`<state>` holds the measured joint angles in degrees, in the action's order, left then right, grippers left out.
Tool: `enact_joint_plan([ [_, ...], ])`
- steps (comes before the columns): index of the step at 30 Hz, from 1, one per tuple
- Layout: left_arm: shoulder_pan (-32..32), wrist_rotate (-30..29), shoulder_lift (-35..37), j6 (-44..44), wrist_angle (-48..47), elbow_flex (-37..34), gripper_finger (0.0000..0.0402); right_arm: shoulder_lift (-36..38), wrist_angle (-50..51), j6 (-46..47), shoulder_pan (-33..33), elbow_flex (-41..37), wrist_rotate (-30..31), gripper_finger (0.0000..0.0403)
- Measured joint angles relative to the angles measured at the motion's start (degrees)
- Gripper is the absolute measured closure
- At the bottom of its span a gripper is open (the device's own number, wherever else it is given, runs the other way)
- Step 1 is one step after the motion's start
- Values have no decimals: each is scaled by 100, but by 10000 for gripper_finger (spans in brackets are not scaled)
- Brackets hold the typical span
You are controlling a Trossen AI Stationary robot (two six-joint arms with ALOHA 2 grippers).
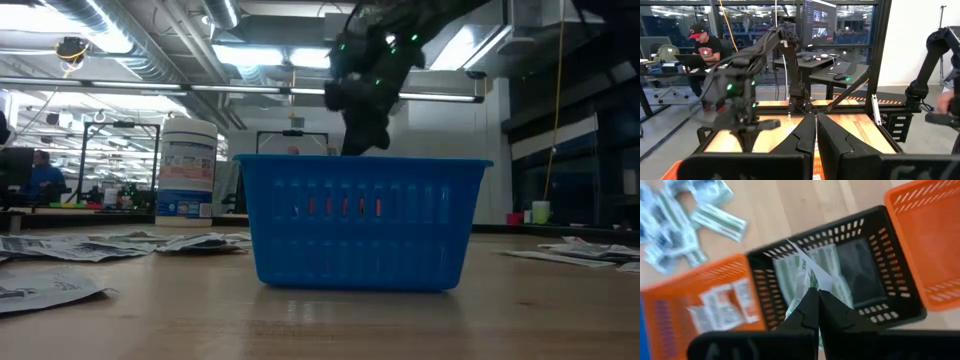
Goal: Pick & Place First Aid Supplies
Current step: Put the green bandage into the black bin
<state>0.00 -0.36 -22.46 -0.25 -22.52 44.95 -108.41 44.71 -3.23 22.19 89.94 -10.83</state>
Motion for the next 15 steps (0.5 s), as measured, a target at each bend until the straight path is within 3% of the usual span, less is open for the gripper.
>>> enact_joint_plan([
  [5, 1, 0, 2, 0, 0, 0, 393, -519, 228, -845, 160, 363, 30, 398],
  [10, 0, -1, 1, 0, 0, 0, 393, -722, 176, -1011, 262, 486, 215, 396],
  [15, 1, 0, 0, 0, 0, 0, 390, -722, 168, -951, 302, 488, 207, 354],
])
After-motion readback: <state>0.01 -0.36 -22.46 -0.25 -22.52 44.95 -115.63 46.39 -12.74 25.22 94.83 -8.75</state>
